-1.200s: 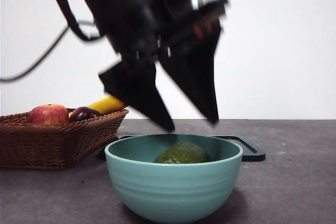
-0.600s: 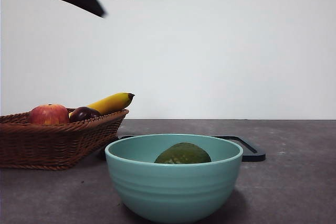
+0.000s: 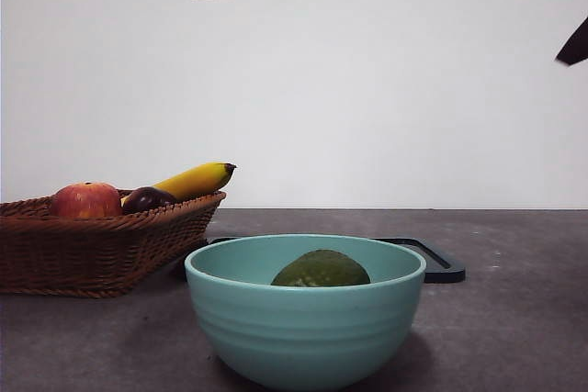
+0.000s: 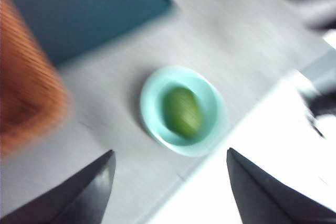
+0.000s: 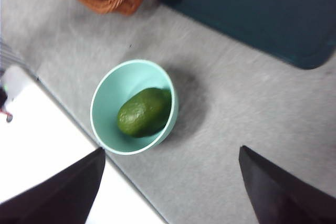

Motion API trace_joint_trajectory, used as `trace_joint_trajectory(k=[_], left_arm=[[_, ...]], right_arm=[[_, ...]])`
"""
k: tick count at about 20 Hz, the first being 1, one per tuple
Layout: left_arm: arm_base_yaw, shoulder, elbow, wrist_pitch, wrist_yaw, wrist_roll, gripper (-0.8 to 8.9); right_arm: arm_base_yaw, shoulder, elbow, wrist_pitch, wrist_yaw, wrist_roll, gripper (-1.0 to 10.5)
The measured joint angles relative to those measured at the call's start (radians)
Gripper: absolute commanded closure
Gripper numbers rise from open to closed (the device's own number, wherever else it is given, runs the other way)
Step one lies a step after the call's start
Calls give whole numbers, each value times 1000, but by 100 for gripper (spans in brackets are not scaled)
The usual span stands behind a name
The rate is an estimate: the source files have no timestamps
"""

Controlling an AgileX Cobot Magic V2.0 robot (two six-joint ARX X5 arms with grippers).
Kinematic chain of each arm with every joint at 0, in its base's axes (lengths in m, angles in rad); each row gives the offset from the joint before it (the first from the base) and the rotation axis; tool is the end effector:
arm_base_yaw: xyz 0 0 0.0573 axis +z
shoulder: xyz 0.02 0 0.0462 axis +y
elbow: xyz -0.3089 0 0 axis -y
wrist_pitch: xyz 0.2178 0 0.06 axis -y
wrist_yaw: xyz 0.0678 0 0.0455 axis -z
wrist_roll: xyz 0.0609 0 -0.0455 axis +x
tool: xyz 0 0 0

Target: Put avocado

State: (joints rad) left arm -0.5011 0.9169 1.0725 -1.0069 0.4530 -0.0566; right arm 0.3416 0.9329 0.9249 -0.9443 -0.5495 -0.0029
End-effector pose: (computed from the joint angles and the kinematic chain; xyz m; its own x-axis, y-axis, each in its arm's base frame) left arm 0.0913 -0.0804 0.3495 0.3094 -0.6685 -0.6763 0.6465 0.6694 -0.3659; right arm 0.1059 0.0714 0.3124 0.2909 0.6577 -0.6948 -0.5732 0.7013 0.4238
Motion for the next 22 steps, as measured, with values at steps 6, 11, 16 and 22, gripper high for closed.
trace_joint_trajectory(k=[6, 11, 16, 22], left_arm=[[0, 0, 0, -101, 90, 90, 474], [0, 0, 0, -101, 91, 100, 474], [0, 0, 0, -101, 93, 100, 473], [0, 0, 0, -101, 93, 100, 474]], right_arm=[[116, 127, 0, 70, 15, 7, 537], [220, 251, 0, 144, 115, 11, 537], [309, 404, 0, 251, 213, 16, 599], [368, 523, 0, 345, 333, 34, 668]])
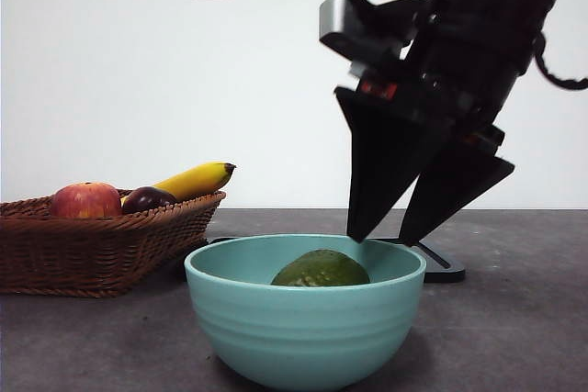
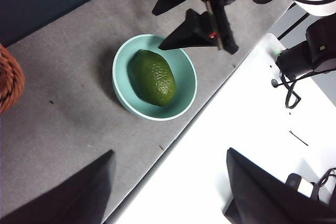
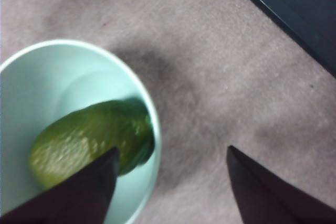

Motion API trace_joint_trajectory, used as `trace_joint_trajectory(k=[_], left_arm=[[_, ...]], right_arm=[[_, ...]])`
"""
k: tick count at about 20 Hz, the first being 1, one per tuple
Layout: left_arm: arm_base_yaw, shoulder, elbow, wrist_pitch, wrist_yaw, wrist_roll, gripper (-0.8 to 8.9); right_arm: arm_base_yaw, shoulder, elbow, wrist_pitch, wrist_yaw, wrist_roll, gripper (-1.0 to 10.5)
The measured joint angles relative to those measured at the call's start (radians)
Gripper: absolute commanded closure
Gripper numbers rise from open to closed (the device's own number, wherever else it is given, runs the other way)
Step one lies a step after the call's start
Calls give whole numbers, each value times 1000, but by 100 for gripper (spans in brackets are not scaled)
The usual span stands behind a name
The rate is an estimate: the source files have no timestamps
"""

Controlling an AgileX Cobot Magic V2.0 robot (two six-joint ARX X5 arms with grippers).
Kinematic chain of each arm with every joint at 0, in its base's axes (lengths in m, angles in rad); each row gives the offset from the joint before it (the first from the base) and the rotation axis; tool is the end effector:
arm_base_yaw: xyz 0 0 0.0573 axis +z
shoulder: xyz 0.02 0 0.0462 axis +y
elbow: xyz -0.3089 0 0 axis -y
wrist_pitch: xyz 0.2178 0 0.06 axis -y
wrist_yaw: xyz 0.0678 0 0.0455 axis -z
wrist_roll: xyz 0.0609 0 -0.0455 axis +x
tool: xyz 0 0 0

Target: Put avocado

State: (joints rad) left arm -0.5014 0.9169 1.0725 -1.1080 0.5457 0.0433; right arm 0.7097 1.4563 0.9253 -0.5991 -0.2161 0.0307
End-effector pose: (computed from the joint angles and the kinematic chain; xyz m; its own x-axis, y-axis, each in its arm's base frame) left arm 0.0790 -0.0794 0.3440 0.1851 -0.6933 -0.6965 0.7050 0.5874 -0.3974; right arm 0.1866 0.1775 0.2367 0.1763 0.4341 -0.8834 -0.6844 0.6991 0.2069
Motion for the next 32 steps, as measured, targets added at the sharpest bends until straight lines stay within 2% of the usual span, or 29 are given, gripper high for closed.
trace_joint_trajectory(k=[3, 6, 11, 16, 20, 25, 32], left_arm=[[0, 0, 0, 0, 0, 0, 473], [0, 0, 0, 0, 0, 0, 474], [0, 0, 0, 0, 0, 0, 473], [0, 0, 0, 0, 0, 0, 473], [0, 0, 0, 0, 0, 0, 473], [0, 0, 0, 0, 0, 0, 473], [0, 0, 0, 0, 0, 0, 473]], right_arm=[[11, 32, 0, 27, 10, 4, 688], [18, 61, 0, 40, 11, 4, 756], [24, 77, 0, 55, 7, 4, 936], [30, 77, 2, 51, 3, 20, 936], [25, 77, 84, -5, 9, 29, 936], [-69, 98, 253, -56, 8, 29, 936], [-233, 355, 578, -141, 10, -9, 936]])
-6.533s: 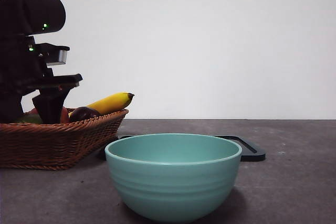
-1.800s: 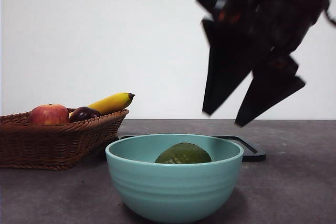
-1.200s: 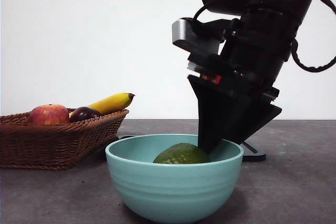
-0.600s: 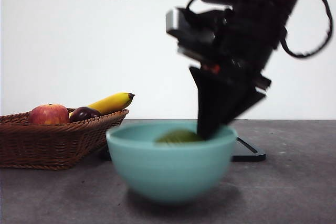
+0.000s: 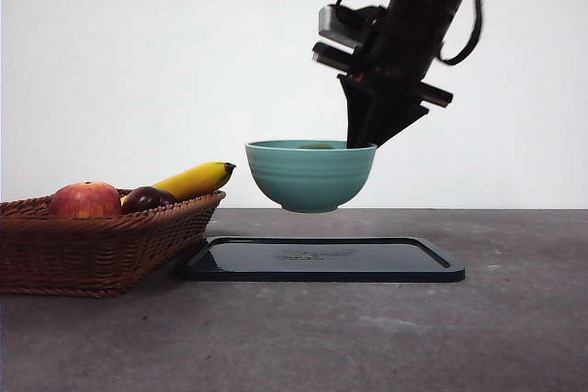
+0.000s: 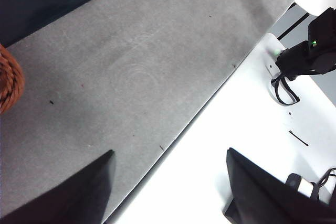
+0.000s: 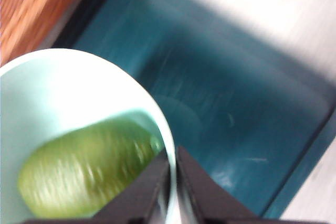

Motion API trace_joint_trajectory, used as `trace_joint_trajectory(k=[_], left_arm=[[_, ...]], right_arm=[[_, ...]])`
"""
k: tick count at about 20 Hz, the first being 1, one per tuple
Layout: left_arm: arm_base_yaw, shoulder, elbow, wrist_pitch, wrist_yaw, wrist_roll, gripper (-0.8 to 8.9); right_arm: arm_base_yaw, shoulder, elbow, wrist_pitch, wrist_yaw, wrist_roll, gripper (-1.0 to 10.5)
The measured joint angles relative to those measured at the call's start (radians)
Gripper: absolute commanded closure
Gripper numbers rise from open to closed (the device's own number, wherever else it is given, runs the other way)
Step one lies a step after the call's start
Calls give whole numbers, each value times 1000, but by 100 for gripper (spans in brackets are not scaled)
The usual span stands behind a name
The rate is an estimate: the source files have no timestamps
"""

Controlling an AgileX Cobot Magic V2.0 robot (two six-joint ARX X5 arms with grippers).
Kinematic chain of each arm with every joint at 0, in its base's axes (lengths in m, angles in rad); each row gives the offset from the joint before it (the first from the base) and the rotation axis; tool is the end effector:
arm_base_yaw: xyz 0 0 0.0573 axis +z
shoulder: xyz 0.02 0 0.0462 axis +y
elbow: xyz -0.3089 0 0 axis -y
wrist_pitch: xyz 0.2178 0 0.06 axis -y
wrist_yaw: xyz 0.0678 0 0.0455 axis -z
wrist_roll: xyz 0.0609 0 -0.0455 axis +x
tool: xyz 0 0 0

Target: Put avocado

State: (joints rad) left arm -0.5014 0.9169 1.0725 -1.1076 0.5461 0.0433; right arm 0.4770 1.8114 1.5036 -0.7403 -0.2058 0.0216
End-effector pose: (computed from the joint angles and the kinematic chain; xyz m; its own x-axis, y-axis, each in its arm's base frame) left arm 0.0791 -0.0794 0.3441 0.1850 -0.6937 -0.6961 0.7052 0.5871 -0.3976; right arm 0.3345 0.1869 0.2843 0.3403 0.4059 -0.8482 -0.5233 0.8312 0.1878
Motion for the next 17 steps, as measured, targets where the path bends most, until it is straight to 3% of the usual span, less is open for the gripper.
trace_joint_trajectory(k=[5, 13, 17], left_arm=[[0, 0, 0, -1, 0, 0, 473], [0, 0, 0, -3, 0, 0, 473], [0, 0, 0, -3, 0, 0, 473]], right_arm=[[-47, 196, 140, -6, 0, -7, 936], [-47, 248, 145, 23, -1, -7, 934], [-47, 248, 145, 23, -2, -5, 755]])
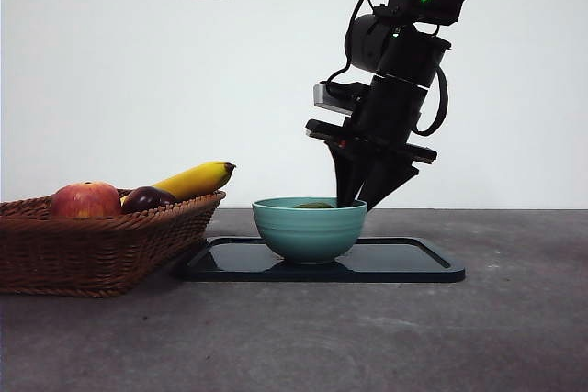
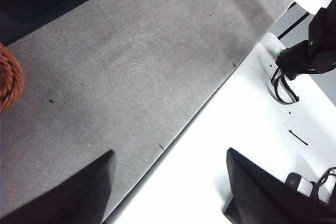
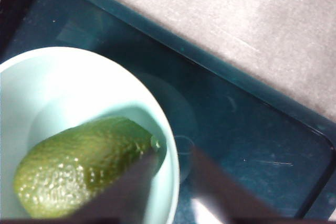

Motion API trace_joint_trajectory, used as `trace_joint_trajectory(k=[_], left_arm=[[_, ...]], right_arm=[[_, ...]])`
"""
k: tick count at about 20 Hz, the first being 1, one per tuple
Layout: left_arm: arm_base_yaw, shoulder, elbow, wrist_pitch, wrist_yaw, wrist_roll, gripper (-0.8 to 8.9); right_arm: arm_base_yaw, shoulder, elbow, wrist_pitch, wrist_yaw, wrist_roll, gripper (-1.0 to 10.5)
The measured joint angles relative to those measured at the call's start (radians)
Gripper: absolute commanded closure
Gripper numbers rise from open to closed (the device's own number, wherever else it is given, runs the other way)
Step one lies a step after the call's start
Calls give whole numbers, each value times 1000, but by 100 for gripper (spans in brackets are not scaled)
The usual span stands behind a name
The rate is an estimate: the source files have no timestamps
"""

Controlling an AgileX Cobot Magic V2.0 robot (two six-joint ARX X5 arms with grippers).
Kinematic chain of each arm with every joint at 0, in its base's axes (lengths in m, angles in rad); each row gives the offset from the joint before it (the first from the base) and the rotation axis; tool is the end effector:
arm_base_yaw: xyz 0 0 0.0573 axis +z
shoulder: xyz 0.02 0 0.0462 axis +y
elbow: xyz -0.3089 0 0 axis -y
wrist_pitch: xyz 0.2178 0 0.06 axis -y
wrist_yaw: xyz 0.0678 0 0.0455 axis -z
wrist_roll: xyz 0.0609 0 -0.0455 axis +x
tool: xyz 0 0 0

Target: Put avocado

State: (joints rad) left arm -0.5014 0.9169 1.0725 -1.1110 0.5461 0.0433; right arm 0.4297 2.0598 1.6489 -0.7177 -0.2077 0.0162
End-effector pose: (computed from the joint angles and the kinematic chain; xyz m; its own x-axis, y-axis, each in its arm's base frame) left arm 0.0788 -0.0792 0.3439 0.1830 -0.6925 -0.6978 0.7040 0.5877 -0.3987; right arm 0.3977 0.1961 0.2291 0.2948 0.3619 -0.8844 -0.4745 0.8588 0.1933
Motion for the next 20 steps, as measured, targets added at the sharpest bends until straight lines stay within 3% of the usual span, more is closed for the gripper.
trace_joint_trajectory(k=[6, 14, 20], left_arm=[[0, 0, 0, 0, 0, 0, 473], [0, 0, 0, 0, 0, 0, 473], [0, 0, 0, 1, 0, 0, 473]], right_arm=[[0, -71, 0, -13, 27, 0, 755], [19, -427, 7, -283, 0, 0, 755], [105, -683, -99, -326, 0, 0, 755]])
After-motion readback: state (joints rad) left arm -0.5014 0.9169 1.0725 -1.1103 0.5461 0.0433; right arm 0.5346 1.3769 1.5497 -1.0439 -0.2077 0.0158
